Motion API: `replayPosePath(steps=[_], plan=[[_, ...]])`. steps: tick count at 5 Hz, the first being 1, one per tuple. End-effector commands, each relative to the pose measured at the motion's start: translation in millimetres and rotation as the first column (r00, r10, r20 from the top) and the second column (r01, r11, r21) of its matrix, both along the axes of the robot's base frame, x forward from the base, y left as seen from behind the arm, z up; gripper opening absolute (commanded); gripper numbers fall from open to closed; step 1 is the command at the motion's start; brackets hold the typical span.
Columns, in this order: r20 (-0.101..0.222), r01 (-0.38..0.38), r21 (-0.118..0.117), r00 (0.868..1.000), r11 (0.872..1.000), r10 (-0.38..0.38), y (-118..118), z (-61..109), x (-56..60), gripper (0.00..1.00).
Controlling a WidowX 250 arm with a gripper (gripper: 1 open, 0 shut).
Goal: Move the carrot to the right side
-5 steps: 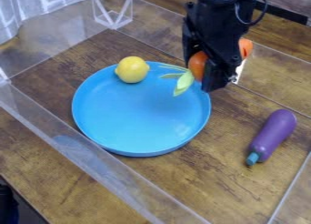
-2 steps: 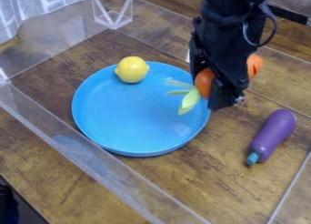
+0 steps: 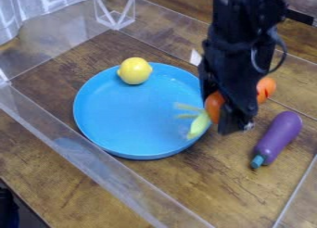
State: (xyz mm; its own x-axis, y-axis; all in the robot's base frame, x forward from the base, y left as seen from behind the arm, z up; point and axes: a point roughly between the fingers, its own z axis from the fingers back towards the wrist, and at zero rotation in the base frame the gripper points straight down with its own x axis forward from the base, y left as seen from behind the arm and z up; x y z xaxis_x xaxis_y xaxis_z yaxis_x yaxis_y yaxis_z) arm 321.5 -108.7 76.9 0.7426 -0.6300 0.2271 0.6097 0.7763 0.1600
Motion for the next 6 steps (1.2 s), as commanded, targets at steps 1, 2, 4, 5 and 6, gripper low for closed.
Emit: replayPosePath(steps=[1, 2, 4, 5, 6], plan=[[0.016, 0.032, -0.018, 0.999, 0.999, -0.032, -11, -9.5, 0.7, 0.00], [-0.006, 0.036, -0.022, 0.999, 0.999, -0.036, -13, -27.7, 1.8, 0.00], [-0.019, 0.022, -0.039, 1.000, 0.999, -0.023, -12, -30.3, 14.8, 0.00], [-0.007, 0.017, -0.036, 1.000, 0.999, -0.017, -8, -20.1, 26.8, 0.00], [-0.015, 0.010, -0.040, 1.000, 0.999, -0.010, -6, -25.6, 28.8, 0.00]])
